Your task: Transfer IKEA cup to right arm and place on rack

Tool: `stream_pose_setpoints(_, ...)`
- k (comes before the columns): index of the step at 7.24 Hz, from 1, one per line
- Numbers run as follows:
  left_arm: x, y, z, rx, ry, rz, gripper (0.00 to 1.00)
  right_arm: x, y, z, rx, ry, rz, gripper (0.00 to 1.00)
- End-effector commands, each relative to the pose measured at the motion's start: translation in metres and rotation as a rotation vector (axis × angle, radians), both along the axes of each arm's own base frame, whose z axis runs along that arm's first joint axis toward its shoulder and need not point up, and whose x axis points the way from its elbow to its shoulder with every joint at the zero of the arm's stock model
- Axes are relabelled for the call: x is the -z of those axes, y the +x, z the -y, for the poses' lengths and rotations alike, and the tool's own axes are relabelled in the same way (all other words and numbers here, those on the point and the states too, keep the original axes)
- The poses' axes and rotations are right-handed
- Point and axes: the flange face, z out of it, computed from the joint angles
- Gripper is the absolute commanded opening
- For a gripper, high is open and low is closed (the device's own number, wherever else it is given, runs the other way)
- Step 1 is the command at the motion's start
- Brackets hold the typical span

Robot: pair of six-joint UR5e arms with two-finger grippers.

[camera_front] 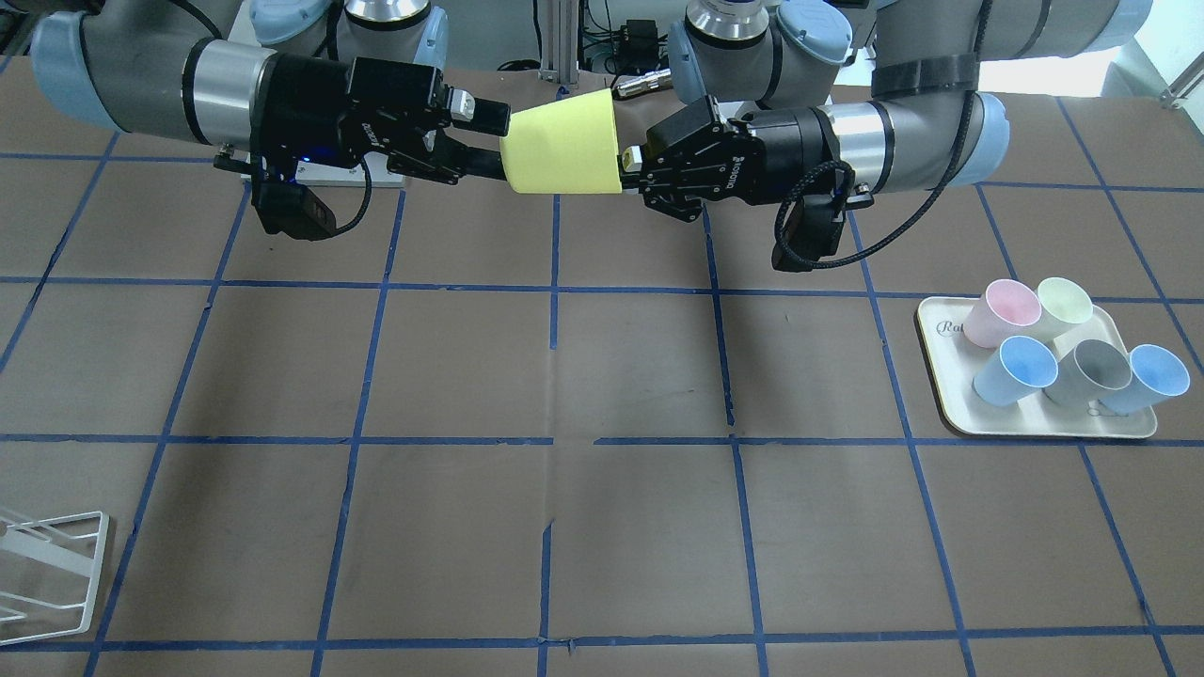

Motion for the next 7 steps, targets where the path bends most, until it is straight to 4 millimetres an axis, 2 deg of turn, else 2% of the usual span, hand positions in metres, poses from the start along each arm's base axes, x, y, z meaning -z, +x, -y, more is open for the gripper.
stream_pose_setpoints(1,-0.003,-0.001,-0.003,0.004,-0.005,0.002,0.17,-0.001,0.0,0.001,0.004,0.025,0.008,1.0)
stream_pose_setpoints(5,-0.001,-0.002,-0.002,-0.003,-0.018,-0.005,0.17,-0.006,0.001,0.003,0.015,0.058,0.077,0.92)
stream_pose_setpoints(6,0.002,-0.002,-0.004,-0.017,-0.016,-0.019,0.17,-0.001,0.0,0.007,0.017,0.071,0.085,0.87)
stream_pose_setpoints(7,0.003,-0.003,-0.007,-0.017,-0.015,-0.02,0.18,0.007,0.003,0.012,0.009,0.079,0.084,0.88)
